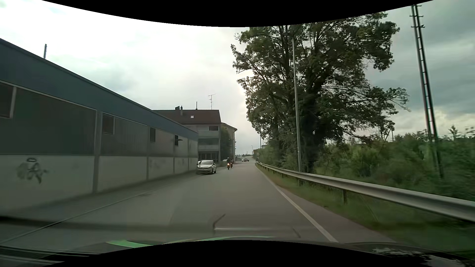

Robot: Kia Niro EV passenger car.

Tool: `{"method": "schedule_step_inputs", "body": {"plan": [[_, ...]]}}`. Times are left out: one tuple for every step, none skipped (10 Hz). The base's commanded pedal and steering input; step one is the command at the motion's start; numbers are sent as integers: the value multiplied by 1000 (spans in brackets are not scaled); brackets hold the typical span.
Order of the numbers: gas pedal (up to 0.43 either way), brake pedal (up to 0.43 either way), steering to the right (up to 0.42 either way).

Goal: Follow the waypoints while adhering to traffic rules and regulations

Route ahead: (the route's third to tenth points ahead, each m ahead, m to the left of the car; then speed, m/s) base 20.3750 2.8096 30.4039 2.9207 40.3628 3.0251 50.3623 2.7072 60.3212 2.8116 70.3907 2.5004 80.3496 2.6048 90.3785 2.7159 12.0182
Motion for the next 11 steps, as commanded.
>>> {"method": "schedule_step_inputs", "body": {"plan": [[67, 0, 1], [67, 0, 0], [67, 0, -2], [67, 0, -3], [67, 0, -3], [67, 0, -3], [67, 0, -3], [67, 0, -3], [67, 0, -3], [67, 0, -1], [67, 0, 0]]}}
